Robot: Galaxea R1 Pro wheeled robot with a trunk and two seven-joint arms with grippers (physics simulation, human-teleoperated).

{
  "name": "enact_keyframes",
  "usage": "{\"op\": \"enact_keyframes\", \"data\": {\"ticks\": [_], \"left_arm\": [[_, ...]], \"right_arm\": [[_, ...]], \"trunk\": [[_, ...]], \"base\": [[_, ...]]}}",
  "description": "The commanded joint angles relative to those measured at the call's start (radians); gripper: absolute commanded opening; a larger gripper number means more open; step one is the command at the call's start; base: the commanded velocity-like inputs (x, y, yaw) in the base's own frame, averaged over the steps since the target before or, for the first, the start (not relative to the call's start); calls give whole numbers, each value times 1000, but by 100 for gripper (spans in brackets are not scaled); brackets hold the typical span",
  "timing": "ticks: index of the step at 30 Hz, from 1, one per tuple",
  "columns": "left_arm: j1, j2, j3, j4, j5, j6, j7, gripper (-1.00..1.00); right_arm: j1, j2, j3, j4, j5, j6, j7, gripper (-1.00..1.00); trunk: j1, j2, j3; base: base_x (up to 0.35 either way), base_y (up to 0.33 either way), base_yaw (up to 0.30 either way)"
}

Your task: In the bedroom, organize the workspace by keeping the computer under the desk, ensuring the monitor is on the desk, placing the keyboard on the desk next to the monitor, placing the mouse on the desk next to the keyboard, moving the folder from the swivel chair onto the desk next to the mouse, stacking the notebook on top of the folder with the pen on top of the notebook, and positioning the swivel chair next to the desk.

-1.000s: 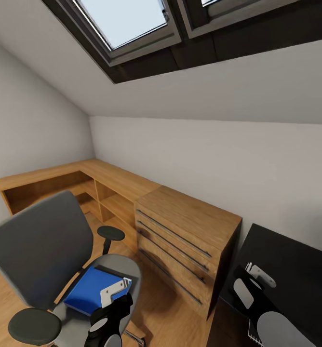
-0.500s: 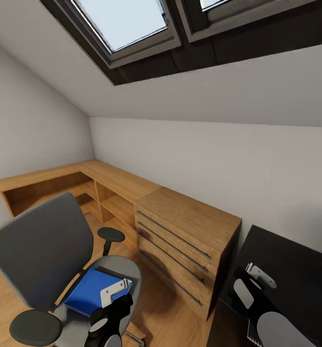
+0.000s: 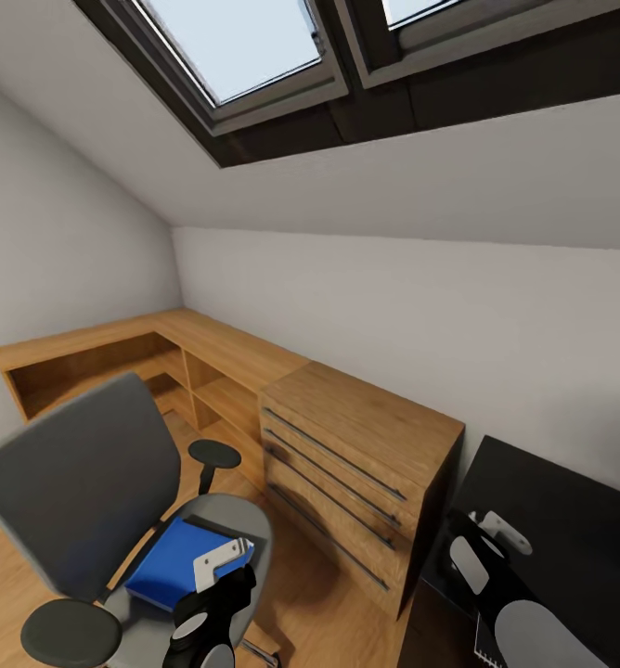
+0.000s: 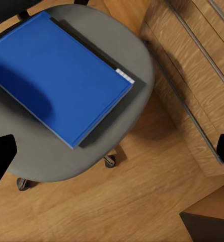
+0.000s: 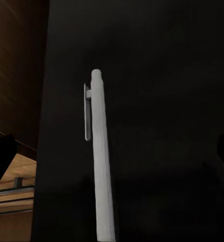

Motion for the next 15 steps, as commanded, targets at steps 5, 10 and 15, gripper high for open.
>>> {"op": "enact_keyframes", "data": {"ticks": [5, 10, 15], "left_arm": [[-1, 0, -1, -1, 5, 5, 7, 100], [-1, 0, -1, -1, 5, 5, 7, 100], [-1, 0, -1, -1, 5, 5, 7, 100]], "right_arm": [[-1, 0, 1, 0, -11, -7, -1, 100], [-1, 0, 1, -1, -11, -7, 0, 100], [-1, 1, 3, -8, -10, -7, 3, 100]], "trunk": [[-11, 20, 8], [-31, 55, 24], [-42, 76, 33]], "base": [[0, 0, 0], [0, 0, 0], [0, 0, 0]]}}
